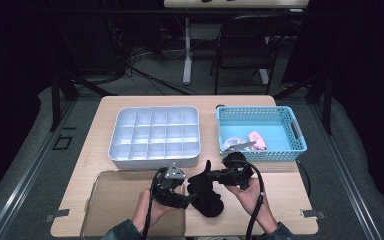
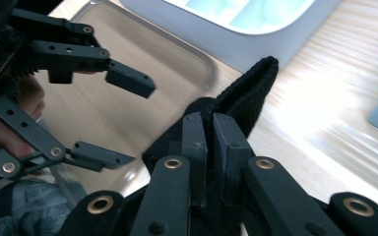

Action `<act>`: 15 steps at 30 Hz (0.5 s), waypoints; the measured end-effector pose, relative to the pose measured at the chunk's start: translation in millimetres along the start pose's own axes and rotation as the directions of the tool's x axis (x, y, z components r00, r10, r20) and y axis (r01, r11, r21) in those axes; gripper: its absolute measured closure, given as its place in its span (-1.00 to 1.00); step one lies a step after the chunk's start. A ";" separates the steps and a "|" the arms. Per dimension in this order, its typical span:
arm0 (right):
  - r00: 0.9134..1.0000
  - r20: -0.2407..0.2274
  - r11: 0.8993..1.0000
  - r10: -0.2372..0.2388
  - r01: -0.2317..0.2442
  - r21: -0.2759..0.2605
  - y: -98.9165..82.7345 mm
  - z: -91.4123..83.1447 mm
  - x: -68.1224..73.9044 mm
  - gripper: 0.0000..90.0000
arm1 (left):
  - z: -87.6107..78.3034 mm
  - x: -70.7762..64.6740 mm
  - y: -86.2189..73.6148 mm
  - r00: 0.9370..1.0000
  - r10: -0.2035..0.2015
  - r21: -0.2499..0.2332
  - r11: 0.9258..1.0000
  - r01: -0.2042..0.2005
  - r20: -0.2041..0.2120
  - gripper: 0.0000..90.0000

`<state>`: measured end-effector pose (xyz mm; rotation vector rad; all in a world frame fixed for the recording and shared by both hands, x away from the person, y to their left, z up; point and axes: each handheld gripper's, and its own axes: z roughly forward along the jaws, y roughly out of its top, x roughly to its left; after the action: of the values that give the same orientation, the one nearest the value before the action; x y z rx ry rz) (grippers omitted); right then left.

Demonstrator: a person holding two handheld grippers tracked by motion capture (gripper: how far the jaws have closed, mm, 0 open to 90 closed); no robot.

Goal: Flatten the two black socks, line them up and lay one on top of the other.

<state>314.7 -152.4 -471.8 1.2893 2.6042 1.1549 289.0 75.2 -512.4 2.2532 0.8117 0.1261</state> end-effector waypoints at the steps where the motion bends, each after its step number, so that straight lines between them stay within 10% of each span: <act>1: 1.000 -0.007 1.000 0.000 0.000 0.000 0.8 2.2 2.0 0.88 | 0.2 -0.2 0.2 1.000 -0.003 -0.005 1.000 0.003 -0.001 -0.30; 15: 0.998 -0.067 1.000 -0.015 0.015 -0.007 12.8 29.6 19.2 0.88 | 6.2 -0.6 3.3 0.999 -0.031 -0.032 0.999 0.030 -0.013 -0.23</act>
<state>320.1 -116.1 -479.8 1.2489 2.6495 1.2243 292.2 69.3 -514.7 2.2113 0.8452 0.1392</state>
